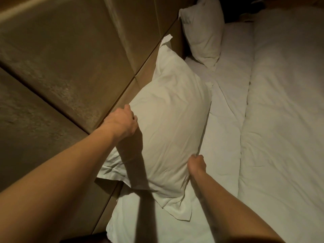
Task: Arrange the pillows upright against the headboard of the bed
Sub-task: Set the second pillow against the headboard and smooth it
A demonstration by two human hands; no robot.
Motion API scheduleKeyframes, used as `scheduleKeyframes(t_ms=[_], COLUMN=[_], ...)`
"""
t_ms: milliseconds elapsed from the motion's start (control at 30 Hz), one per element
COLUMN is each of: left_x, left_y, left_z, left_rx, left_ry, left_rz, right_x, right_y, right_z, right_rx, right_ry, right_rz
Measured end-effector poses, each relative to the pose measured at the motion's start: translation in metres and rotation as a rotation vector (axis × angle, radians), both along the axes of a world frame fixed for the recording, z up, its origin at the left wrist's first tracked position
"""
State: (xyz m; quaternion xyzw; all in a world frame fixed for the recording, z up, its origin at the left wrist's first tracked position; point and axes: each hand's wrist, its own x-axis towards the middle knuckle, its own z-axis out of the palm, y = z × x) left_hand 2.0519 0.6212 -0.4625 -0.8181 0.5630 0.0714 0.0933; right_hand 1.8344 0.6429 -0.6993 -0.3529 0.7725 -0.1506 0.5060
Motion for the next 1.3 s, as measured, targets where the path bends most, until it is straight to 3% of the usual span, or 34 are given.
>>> scheduleKeyframes(t_ms=[433,767,933,1300], left_x=[-0.022,-0.021,-0.009,-0.006], left_y=[-0.053,-0.06,-0.06,-0.061], left_z=[-0.023,-0.013,-0.007,-0.009], left_rx=[0.021,-0.02,-0.015,0.033], left_ry=[-0.073,-0.321,-0.483,-0.516], left_rz=[0.075,-0.009,-0.026,-0.021], right_x=[0.0,-0.004,-0.01,-0.007], right_y=[-0.049,-0.051,-0.047,-0.05], right_z=[-0.059,-0.039,-0.042,-0.042], right_rx=[0.14,0.157,0.177,0.143], right_ry=[-0.181,0.092,0.128,0.204], right_rz=[-0.104,-0.063,-0.118,-0.011])
